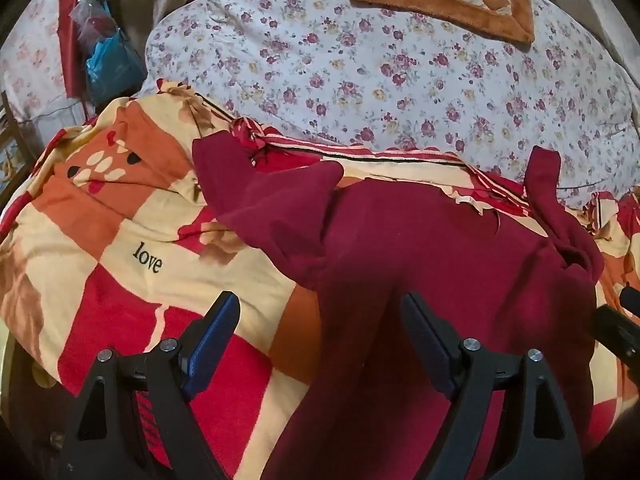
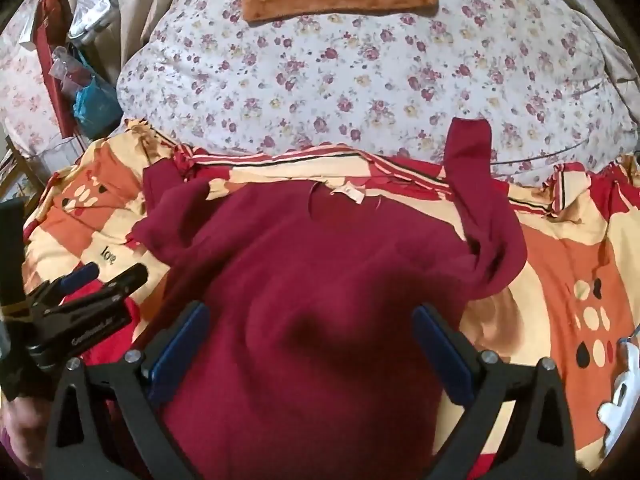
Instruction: Fold small clothes
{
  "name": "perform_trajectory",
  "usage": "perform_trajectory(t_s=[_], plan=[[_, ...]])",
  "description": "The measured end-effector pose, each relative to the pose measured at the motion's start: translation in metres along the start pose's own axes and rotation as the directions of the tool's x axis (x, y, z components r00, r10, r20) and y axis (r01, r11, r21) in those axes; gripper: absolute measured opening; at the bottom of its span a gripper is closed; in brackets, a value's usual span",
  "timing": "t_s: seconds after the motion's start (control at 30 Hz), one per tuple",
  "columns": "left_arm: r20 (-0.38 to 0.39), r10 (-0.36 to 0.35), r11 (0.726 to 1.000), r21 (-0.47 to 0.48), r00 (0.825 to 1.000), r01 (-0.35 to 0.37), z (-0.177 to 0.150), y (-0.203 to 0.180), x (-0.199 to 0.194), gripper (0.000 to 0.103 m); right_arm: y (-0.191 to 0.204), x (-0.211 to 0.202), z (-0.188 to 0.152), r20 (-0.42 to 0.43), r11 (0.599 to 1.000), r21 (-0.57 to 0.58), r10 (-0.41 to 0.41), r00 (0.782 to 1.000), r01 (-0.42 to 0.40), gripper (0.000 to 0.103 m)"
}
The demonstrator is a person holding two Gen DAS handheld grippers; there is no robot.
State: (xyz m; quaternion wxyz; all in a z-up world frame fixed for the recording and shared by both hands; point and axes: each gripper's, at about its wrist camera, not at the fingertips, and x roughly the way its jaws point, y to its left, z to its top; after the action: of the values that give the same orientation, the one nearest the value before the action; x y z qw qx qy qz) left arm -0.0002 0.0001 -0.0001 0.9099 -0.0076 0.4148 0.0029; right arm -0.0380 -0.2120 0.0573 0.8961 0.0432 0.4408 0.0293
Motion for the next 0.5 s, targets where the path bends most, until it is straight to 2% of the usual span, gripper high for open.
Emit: perform_trajectory(t_s=[0.07,0.5], plan=[[-0.001,-0.002,1.0,-0.001,1.0,0.002,-0.002,-0.001,0.001,0.065,0.0,0.008,0.0,0.004,0.999,-0.012,-0.036,0.999,0.036,0.103],[-0.016,0.0,1.0,-0.009,1.0,0.0,0.0,-0.002,0.019,0.065,0.0,0.039,-0.001,-0.031,0.999,-0.023,-0.039,0.999,0.039,0.103]])
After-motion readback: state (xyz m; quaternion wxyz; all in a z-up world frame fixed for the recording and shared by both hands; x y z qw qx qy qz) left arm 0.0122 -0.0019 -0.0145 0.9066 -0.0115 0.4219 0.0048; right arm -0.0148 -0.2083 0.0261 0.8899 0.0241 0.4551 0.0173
